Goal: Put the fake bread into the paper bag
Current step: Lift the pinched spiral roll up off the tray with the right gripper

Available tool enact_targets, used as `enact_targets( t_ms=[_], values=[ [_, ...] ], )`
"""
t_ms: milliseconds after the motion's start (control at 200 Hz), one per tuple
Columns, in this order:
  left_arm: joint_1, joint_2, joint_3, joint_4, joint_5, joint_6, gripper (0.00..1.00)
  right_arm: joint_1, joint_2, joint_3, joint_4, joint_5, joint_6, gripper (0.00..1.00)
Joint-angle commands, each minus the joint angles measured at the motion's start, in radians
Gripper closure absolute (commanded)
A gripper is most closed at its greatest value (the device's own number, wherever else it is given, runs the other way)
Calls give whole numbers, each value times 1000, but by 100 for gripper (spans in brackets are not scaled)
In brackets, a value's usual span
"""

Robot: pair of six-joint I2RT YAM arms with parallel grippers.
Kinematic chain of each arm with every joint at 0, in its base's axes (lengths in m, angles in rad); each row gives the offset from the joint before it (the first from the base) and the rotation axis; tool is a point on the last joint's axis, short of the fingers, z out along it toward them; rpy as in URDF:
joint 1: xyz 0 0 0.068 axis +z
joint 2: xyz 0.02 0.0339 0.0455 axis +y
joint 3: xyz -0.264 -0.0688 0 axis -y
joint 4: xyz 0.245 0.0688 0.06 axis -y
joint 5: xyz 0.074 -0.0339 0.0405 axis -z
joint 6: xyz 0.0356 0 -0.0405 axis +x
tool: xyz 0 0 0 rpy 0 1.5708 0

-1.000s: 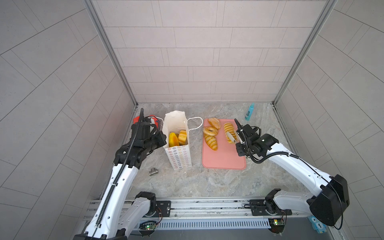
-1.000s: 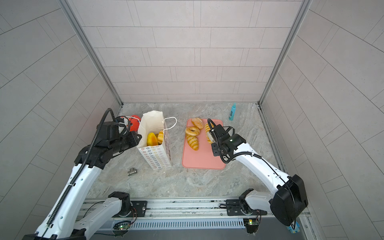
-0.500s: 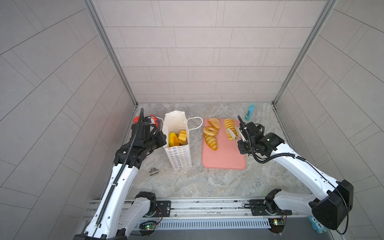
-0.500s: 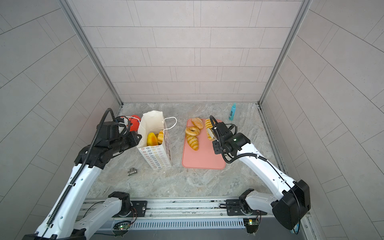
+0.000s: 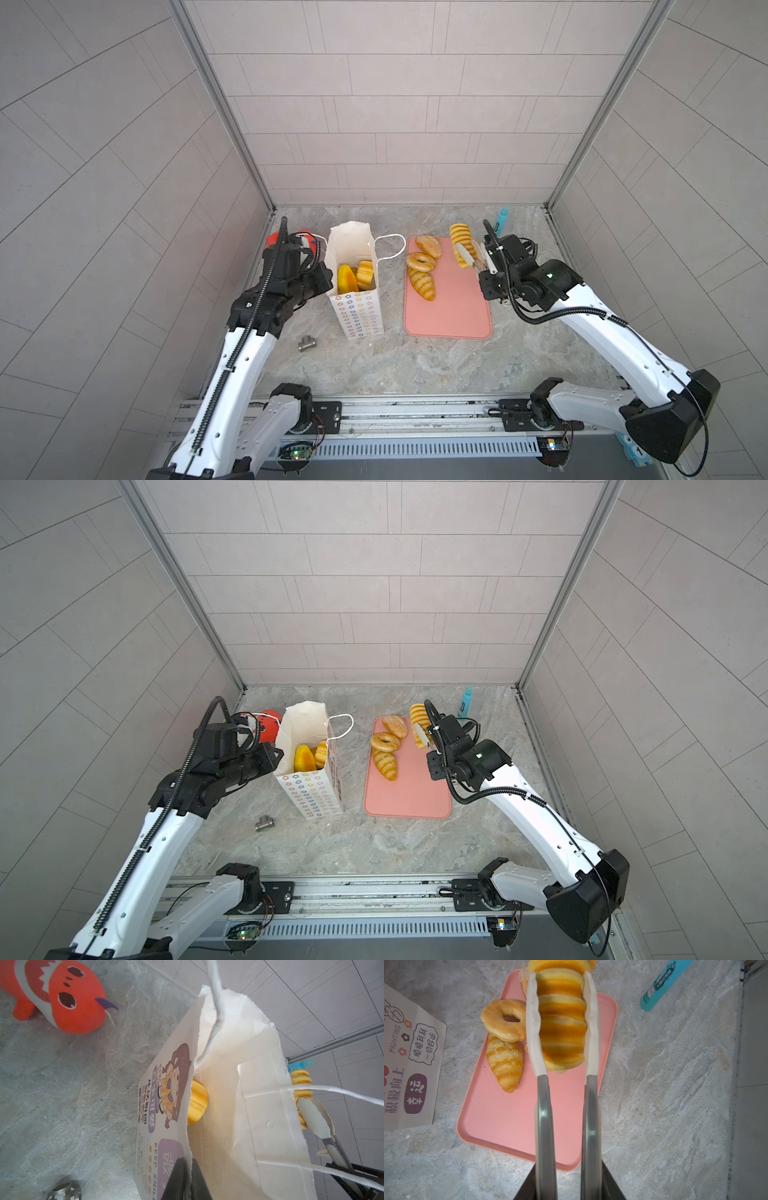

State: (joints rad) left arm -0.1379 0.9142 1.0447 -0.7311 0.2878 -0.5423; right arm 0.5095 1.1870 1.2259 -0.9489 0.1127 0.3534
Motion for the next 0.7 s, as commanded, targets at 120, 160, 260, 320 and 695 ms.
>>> enact_targets(
  t_ms=[120,160,260,320,695],
  values=[
    [-2,-14,17,-2,-8,7,88,-5,-35,73,-19,34,-17,63],
    [-2,-14,17,-3,-7,7,88,-6,-35,81,-23,35,-19,64],
    [-2,-15,17,-3,-7,5,88,-7,-38,103,-31,38,-23,63],
    [-2,-14,16,-2,-8,5,88,-7,-39,116,-37,36,-26,64],
    [-2,-16,18,-4,-7,5,88,-7,-35,200,-60,42,-40,63]
  ],
)
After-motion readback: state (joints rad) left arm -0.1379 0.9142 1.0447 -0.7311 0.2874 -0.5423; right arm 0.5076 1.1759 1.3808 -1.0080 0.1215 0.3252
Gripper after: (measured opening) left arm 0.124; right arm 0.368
